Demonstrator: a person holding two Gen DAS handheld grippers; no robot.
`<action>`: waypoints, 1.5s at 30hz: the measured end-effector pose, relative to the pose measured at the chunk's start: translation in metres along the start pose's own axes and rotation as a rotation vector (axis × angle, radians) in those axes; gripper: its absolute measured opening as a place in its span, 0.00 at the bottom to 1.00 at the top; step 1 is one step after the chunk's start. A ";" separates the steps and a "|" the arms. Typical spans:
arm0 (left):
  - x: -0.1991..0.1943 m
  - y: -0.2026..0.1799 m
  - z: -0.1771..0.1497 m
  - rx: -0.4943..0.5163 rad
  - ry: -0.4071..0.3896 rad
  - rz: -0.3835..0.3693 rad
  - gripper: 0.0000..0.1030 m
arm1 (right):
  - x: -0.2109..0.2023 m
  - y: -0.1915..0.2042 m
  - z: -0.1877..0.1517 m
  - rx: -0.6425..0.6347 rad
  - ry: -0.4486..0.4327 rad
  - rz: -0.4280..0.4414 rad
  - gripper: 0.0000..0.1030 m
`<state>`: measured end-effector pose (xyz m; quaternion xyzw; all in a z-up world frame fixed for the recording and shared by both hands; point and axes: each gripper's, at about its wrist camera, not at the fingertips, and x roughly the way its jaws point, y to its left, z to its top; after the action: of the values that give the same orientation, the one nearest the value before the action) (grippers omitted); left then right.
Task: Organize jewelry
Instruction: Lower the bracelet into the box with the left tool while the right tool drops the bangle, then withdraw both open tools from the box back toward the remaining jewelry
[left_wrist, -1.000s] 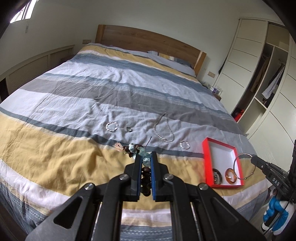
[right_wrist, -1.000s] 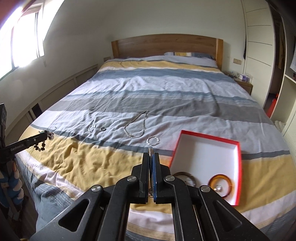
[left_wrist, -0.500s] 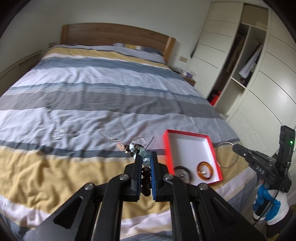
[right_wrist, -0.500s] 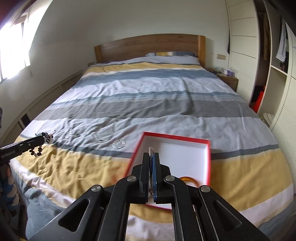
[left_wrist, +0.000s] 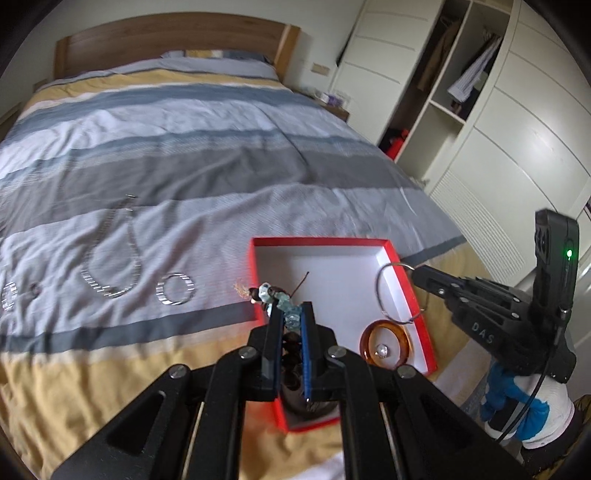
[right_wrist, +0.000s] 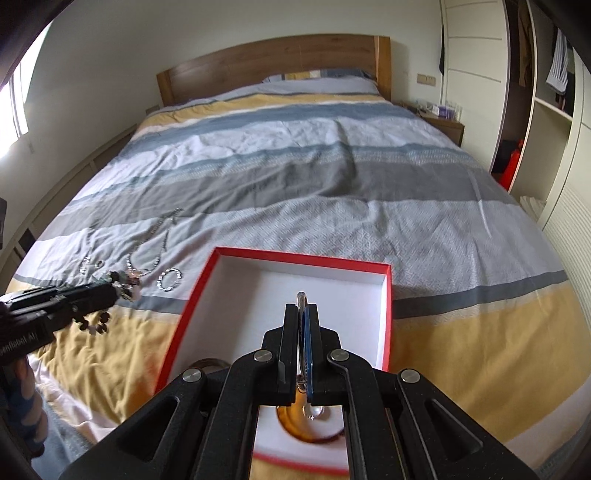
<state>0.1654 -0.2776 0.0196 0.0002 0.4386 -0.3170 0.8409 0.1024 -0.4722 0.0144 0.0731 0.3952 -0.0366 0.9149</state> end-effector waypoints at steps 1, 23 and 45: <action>0.008 -0.002 0.001 0.007 0.009 -0.004 0.07 | 0.008 -0.002 0.001 0.005 0.008 0.000 0.03; 0.111 -0.002 -0.016 0.023 0.132 -0.049 0.07 | 0.085 -0.053 -0.003 0.059 0.118 -0.089 0.04; 0.080 -0.007 -0.011 0.009 0.106 -0.056 0.38 | 0.056 -0.036 -0.014 0.002 0.119 -0.082 0.18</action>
<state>0.1866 -0.3232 -0.0443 0.0084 0.4811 -0.3416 0.8073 0.1265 -0.5057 -0.0397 0.0599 0.4516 -0.0702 0.8874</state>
